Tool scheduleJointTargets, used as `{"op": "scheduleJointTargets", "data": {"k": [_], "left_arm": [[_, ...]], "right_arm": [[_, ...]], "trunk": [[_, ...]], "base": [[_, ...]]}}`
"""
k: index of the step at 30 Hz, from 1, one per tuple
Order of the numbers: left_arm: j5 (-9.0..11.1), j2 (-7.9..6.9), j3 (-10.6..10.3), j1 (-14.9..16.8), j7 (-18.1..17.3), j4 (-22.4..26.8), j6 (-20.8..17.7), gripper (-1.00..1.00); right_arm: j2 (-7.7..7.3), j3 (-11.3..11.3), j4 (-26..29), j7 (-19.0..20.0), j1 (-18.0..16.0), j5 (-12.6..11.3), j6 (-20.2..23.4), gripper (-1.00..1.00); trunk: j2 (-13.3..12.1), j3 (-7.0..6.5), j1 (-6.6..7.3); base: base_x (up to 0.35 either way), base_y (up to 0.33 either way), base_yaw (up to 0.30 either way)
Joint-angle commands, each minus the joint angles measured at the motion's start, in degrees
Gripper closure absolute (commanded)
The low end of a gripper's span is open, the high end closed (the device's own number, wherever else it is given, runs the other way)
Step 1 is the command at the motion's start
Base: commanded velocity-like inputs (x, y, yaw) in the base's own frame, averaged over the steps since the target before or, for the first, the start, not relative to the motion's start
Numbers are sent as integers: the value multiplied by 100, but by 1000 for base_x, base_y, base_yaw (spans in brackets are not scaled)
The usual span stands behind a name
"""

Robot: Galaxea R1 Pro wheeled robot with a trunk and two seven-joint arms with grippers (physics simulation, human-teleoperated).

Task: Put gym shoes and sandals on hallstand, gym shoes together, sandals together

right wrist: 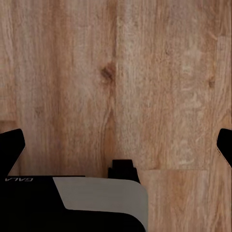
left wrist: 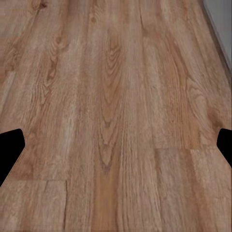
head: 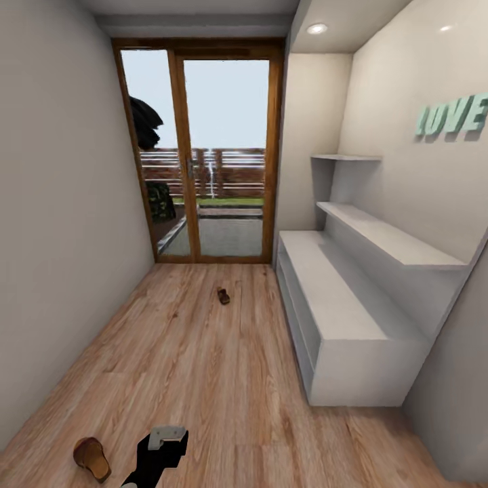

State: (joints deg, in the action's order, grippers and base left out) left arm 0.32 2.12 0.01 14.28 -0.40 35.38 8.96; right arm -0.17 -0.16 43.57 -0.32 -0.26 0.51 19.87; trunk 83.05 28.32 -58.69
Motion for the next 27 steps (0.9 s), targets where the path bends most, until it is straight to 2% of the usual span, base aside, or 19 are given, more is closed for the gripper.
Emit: {"op": "scheduleJointTargets", "data": {"k": [1, 11, 27], "left_arm": [[3, 2, 0, 5, -4, -5, 18, -100], [3, 7, -1, 5, -4, -5, 18, -100], [3, 8, -1, 5, -4, -5, 20, -100]], "right_arm": [[0, -1, 11, -3, 0, 4, 33, -100], [-1, -1, 11, -3, 0, 5, 33, -100], [-1, -1, 11, -3, 0, 10, 34, -100]], "trunk": [[3, 12, -3], [3, 73, -3], [3, 171, -3]], "base": [[348, 0, 220], [242, 0, 220], [19, 0, 223]]}}
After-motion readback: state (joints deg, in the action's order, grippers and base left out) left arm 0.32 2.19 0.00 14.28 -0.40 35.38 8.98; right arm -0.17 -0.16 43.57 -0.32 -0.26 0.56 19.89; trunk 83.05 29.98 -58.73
